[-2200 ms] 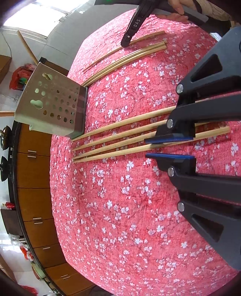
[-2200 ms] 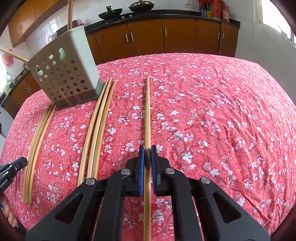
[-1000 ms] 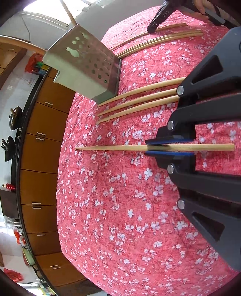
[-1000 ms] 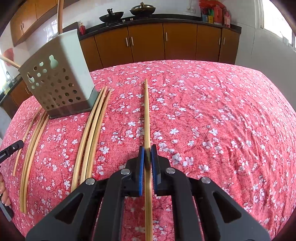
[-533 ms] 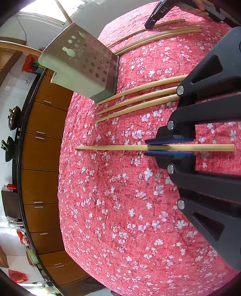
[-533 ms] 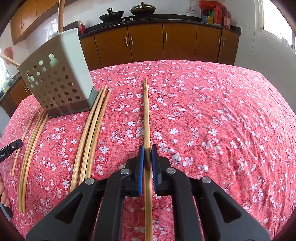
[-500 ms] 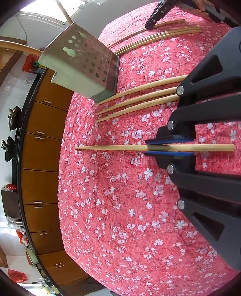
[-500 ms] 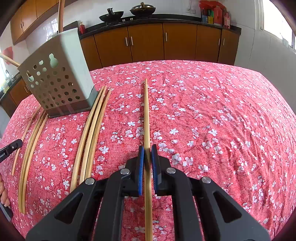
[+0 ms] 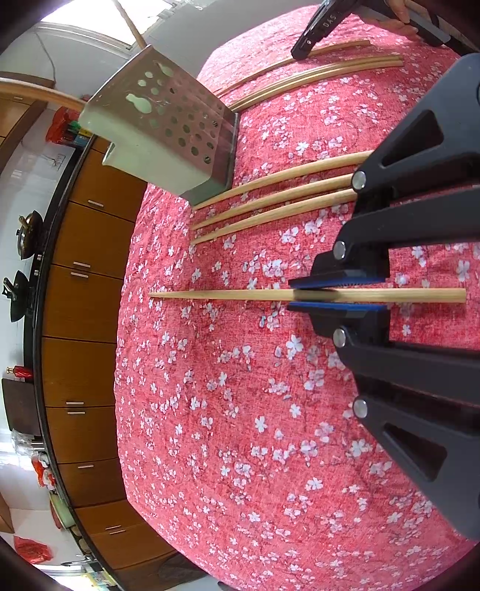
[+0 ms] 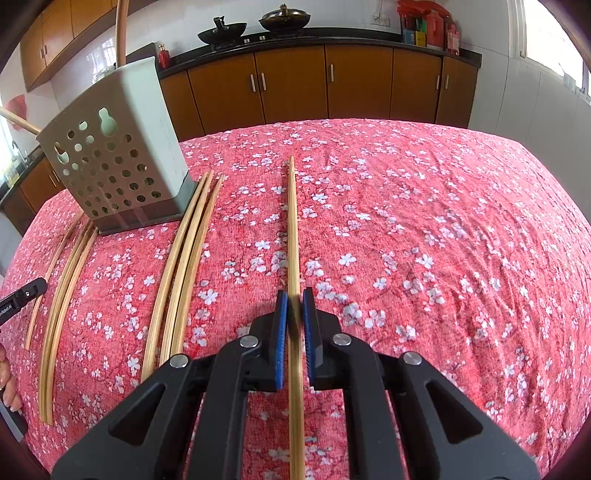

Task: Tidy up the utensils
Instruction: 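Lower the left gripper onto another chopstick and close while the right gripper grasps one too, then raise the left gripper's chopstick into the holder while the right gripper inserts its chopstick, then open the left gripper to drop its chopstick while the right gripper releases its chopstick, then lower the left gripper onto a third chopstick and close while the right gripper grasps one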

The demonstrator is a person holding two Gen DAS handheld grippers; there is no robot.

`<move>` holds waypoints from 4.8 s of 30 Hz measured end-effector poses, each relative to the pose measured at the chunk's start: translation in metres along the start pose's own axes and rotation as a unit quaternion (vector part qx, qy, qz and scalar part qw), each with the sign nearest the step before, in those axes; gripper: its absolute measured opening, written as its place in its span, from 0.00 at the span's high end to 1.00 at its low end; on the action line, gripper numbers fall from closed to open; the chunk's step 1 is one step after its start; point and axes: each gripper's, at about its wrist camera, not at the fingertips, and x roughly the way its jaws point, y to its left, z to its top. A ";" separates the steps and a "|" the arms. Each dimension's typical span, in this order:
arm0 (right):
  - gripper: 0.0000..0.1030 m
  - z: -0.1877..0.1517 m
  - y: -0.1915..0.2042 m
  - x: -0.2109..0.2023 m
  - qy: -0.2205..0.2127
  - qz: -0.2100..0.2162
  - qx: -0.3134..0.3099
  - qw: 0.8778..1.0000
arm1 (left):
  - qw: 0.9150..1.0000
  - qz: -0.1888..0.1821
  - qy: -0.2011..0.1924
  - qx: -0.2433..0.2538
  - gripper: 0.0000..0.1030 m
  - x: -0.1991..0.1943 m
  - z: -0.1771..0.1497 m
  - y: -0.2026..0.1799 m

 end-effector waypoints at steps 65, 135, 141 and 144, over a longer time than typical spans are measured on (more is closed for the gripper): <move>0.92 0.075 0.018 -0.190 -0.272 0.124 0.031 0.954 | 0.968 -0.079 -0.236 0.024 0.92 -0.201 0.082 -0.046; 0.90 -0.014 0.036 -0.005 0.047 0.049 -0.027 0.997 | 0.999 -0.050 -0.021 0.003 0.77 -0.053 -0.014 -0.030; 0.91 -0.013 0.032 -0.002 0.043 0.033 -0.032 0.998 | 0.998 -0.066 -0.002 0.017 0.78 -0.043 -0.022 -0.041; 0.92 -0.012 0.020 -0.003 0.036 0.020 -0.009 0.999 | 0.997 -0.075 0.006 0.028 0.81 -0.039 -0.027 -0.048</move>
